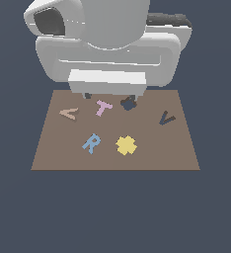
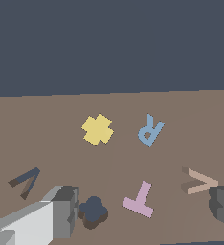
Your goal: Insert a designated object into the corresponding slot on a board.
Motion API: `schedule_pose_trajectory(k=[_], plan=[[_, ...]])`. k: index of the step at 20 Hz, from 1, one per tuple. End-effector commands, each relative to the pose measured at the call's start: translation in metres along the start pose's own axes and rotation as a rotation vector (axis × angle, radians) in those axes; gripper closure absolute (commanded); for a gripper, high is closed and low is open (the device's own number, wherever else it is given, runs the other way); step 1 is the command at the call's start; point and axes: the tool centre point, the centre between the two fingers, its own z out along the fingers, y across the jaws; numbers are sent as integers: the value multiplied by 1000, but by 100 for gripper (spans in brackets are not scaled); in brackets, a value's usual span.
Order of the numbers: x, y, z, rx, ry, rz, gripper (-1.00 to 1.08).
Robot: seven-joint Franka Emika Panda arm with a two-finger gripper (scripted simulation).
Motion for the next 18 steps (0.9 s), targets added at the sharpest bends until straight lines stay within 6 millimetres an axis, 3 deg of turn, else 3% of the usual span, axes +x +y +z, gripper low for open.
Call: schedule_pose_trajectory(k=[1, 18], plan=[[0, 0, 0, 0, 0, 0, -92], [-18, 10, 17, 8, -5, -170, -92]])
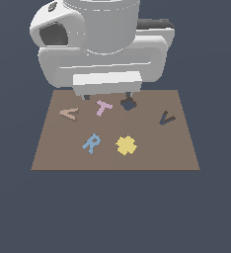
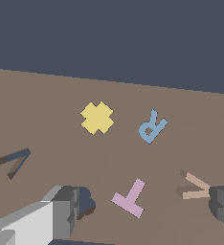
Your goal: Insert a designated object into the corresponding slot on a board.
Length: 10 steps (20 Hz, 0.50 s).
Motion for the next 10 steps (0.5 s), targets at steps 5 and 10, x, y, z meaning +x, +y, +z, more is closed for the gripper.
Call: schedule_pose_trajectory(k=[5, 10], plan=[[-15, 8, 14, 7, -4, -139, -92], [-29, 17, 27, 14, -9, -277, -92]])
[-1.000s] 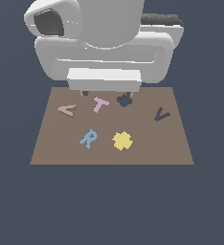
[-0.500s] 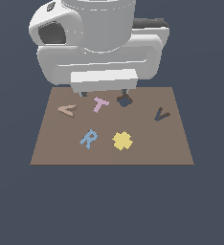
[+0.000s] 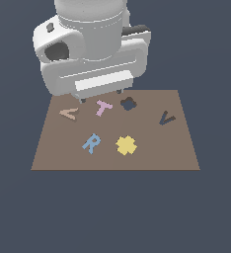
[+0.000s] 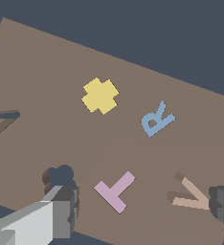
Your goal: Insert a designated object into the corresponding slot on a board.
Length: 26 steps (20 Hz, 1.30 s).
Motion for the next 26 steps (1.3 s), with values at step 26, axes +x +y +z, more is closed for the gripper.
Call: schedule_pose_trajectory(k=[26], plan=[[-66, 74, 83, 42, -26, -836, -92]])
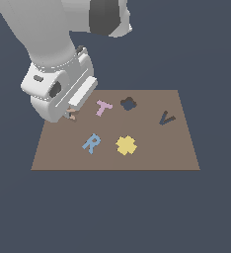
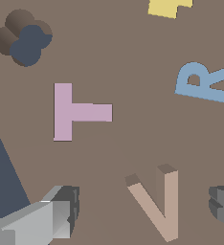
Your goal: Insert a designated object into the corresponding slot on a board.
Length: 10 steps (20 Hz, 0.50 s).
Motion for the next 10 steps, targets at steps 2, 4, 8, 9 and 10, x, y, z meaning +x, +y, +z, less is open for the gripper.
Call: schedule_pose_trajectory(k=[2, 4, 8, 9, 10], plan=[[-9, 6, 9, 4, -3, -91, -92], [-14, 9, 13, 6, -5, -134, -92], [-21, 15, 21, 10, -8, -208, -92], [-23, 16, 22, 10, -8, -224, -92], [-24, 17, 23, 11, -9, -238, -92]])
